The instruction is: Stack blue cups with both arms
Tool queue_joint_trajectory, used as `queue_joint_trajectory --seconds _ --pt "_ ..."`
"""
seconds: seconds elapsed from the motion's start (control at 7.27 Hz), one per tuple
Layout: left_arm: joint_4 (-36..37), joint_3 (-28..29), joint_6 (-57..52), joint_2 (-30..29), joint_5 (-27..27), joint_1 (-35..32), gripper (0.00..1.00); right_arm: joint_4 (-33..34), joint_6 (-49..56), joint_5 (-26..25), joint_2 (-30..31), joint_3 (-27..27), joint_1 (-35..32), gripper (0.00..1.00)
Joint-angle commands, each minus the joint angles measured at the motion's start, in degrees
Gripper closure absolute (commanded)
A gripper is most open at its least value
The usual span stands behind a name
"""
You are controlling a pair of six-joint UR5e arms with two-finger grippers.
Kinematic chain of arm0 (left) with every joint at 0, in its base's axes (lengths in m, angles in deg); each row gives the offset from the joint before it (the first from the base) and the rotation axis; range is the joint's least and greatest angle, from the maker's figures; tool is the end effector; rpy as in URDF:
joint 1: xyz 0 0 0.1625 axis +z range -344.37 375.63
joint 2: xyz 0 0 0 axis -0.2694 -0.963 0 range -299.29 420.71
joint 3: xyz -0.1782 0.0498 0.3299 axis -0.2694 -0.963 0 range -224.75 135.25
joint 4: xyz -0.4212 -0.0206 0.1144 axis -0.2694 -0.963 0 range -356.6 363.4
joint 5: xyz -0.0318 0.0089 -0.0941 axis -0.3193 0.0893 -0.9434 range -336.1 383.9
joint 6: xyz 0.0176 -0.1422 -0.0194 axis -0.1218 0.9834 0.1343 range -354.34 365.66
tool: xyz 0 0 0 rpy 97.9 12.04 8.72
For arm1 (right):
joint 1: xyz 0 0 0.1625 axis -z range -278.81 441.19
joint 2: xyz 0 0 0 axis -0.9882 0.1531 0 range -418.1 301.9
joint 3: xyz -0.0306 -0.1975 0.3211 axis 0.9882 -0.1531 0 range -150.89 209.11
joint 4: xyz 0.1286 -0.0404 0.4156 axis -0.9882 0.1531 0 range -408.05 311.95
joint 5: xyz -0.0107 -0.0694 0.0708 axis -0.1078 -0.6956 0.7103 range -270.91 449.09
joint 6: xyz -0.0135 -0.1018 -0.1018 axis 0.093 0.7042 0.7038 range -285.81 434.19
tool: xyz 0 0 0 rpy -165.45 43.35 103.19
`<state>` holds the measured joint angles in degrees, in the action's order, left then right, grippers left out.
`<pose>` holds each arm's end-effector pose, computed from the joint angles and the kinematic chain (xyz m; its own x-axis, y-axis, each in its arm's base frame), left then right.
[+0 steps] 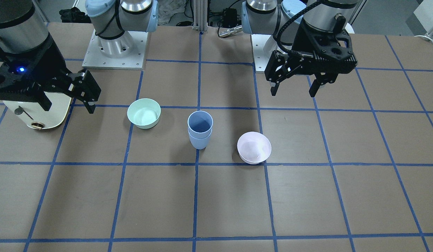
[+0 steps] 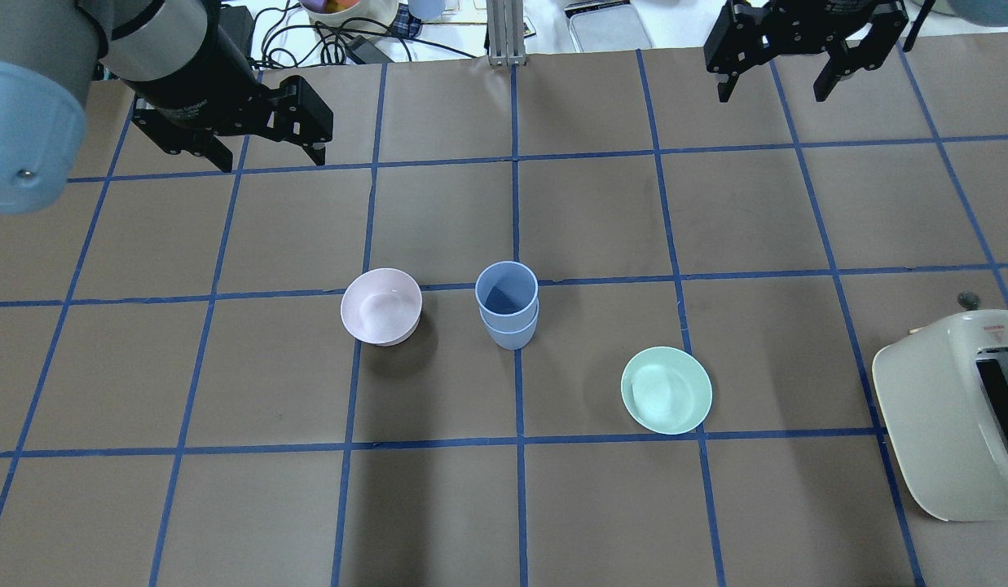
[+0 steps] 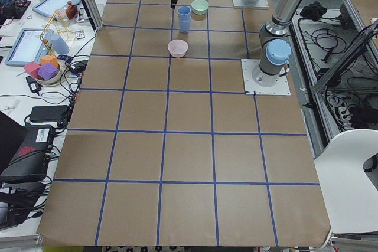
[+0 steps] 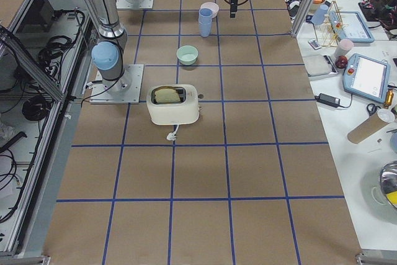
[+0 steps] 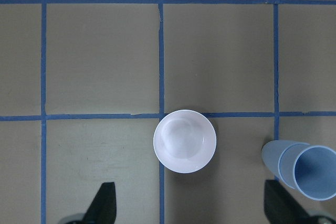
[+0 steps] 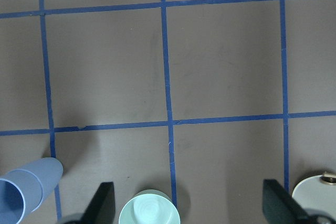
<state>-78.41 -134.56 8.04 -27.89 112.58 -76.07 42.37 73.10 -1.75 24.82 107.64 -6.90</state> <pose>-0.1523 -0.5252 0.4267 -0.9995 -0.0073 0.0298 -0.0123 0.9856 -0.1688 0.1120 -0.5770 0.4339 -0.9985 0.0535 0.0130 0.0522 0.9951 -0.0840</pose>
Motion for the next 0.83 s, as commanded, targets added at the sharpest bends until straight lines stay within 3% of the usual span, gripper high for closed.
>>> queue_joint_trajectory --seconds 0.0,0.69 --pt "-0.02 -0.01 0.00 0.00 0.00 0.64 0.00 0.29 -0.06 -0.74 0.40 0.84 0.20 0.00" --pt "0.07 -0.01 0.00 0.00 -0.09 1.43 0.00 0.47 -0.23 -0.30 0.32 0.93 -0.06 0.00"
